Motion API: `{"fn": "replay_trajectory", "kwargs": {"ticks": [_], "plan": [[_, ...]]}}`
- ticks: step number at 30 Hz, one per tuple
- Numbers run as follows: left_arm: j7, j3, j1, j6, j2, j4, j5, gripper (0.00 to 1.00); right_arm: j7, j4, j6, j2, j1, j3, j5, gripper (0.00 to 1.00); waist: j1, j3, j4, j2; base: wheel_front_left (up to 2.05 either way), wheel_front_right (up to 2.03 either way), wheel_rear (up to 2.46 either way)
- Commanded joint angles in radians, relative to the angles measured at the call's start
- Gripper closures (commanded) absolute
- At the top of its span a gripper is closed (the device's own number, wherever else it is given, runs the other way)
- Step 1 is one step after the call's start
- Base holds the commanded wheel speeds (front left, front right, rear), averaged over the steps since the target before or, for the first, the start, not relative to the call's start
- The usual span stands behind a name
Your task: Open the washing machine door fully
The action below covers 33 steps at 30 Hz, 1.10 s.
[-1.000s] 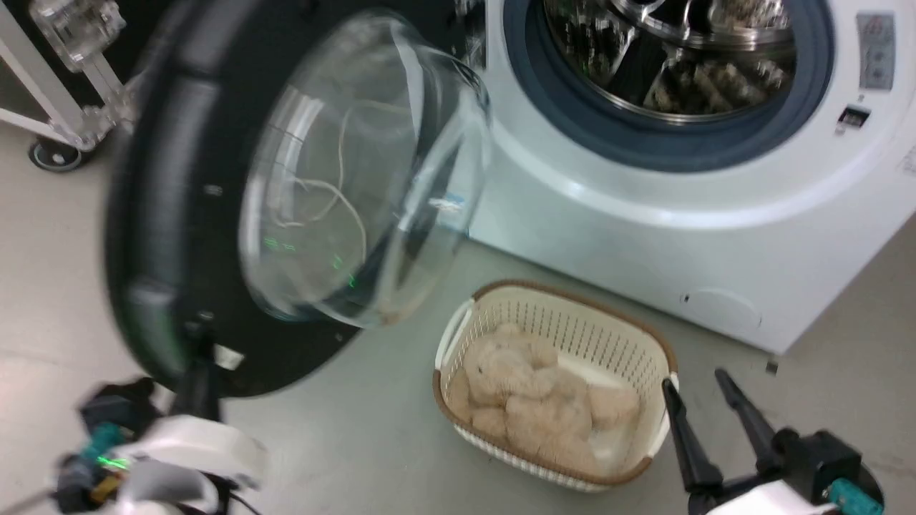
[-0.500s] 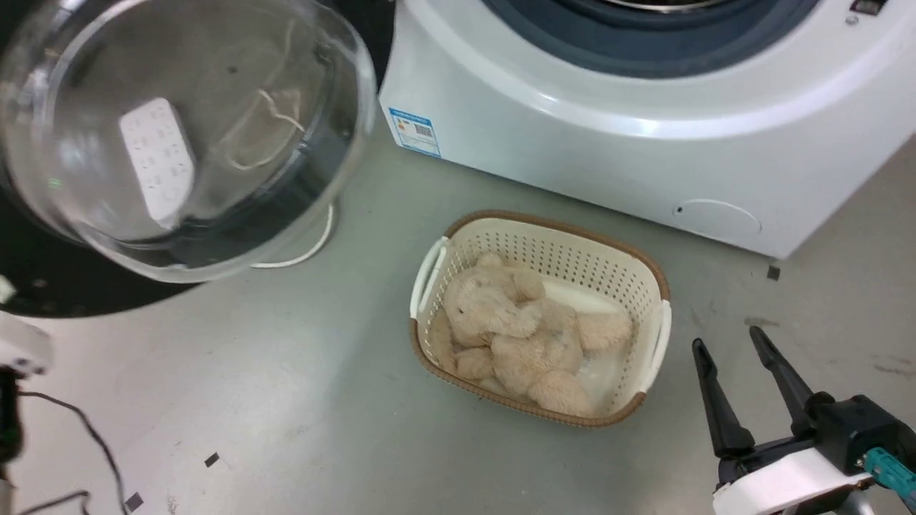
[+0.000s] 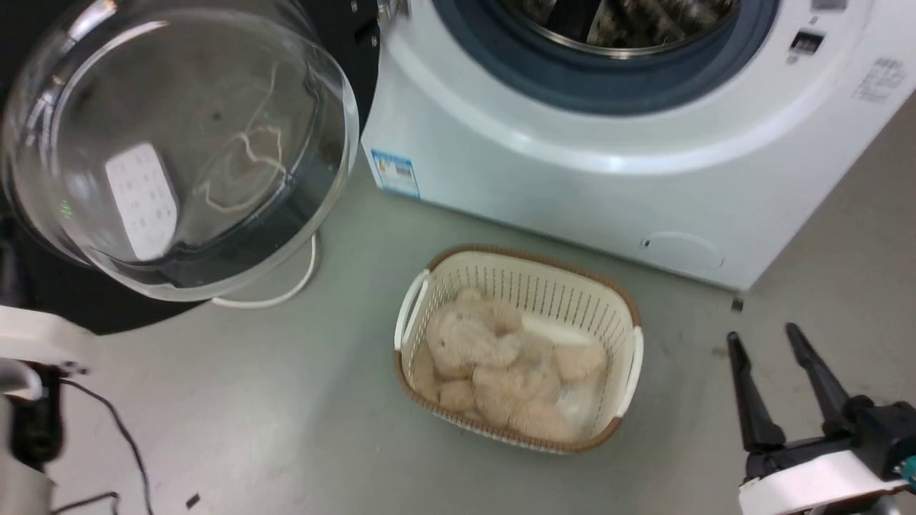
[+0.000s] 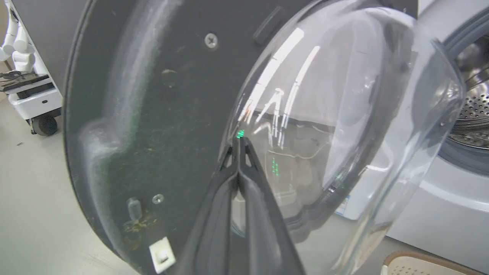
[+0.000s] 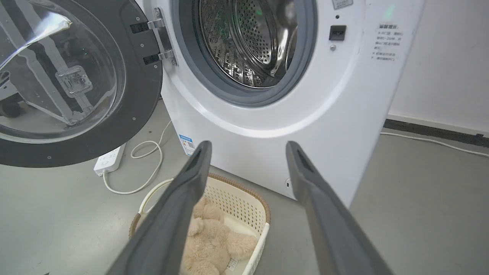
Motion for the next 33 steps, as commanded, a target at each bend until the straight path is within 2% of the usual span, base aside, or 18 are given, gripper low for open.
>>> {"fn": "replay_trajectory", "kwargs": {"ticks": [1, 4, 10, 11, 12, 13, 22, 29, 33], "plan": [[-0.008, -0.008, 0.022, 0.0, -0.01, -0.02, 0.01, 1.0, -0.01, 0.002, 0.001, 0.005, 0.007, -0.008, 0.001, 0.0, 0.0001, -0.049, -0.008, 0.0, 0.0, 0.0, 0.0], [-0.015, -0.036, 0.071, -0.002, -0.045, -0.103, 0.02, 1.0, -0.027, 0.001, 0.001, 0.012, 0.012, -0.032, 0.0, 0.0, 0.0001, -0.109, -0.024, 0.0, 0.0, 0.0, 0.0], [-0.016, -0.095, 0.23, 0.023, -0.119, -0.273, 0.033, 1.0, -0.05, -0.011, 0.001, 0.04, 0.054, -0.061, -0.027, 0.0, 0.0001, -0.22, -0.085, 0.0, 0.0, 0.0, 0.0], [-0.015, -0.107, 0.258, 0.028, -0.128, -0.295, 0.037, 0.95, -0.051, -0.014, 0.001, 0.044, 0.063, -0.058, -0.031, 0.0, 0.0001, -0.233, -0.097, 0.0, 0.0, 0.0, 0.0], [-0.013, -0.12, 0.284, 0.034, -0.133, -0.314, 0.047, 0.52, -0.051, -0.018, 0.001, 0.048, 0.072, -0.054, -0.034, 0.0, 0.0001, -0.244, -0.108, 0.0, 0.0, 0.0, 0.0], [-0.013, -0.134, 0.31, 0.04, -0.137, -0.333, 0.06, 0.0, -0.051, -0.023, 0.001, 0.051, 0.081, -0.048, -0.037, 0.0, 0.0001, -0.249, -0.122, 0.0, 0.0, 0.0, 0.0], [-0.023, -0.19, 0.469, 0.102, -0.215, -0.424, 0.098, 0.0, -0.051, -0.028, 0.001, 0.069, 0.137, -0.031, -0.042, 0.0, 0.0001, -0.277, -0.206, 0.0, 0.0, 0.0, 0.0], [-0.023, -0.241, 0.53, 0.108, -0.263, -0.416, 0.105, 0.0, -0.05, -0.008, 0.001, 0.073, 0.159, -0.026, -0.04, 0.0, 0.0001, -0.292, -0.237, 0.0, 0.0, 0.0, 0.0], [-0.022, -0.258, 0.541, 0.107, -0.27, -0.392, 0.111, 0.0, -0.05, 0.005, 0.001, 0.074, 0.16, -0.022, -0.038, 0.0, 0.0001, -0.292, -0.249, 0.0, 0.0, 0.0, 0.0]]}}
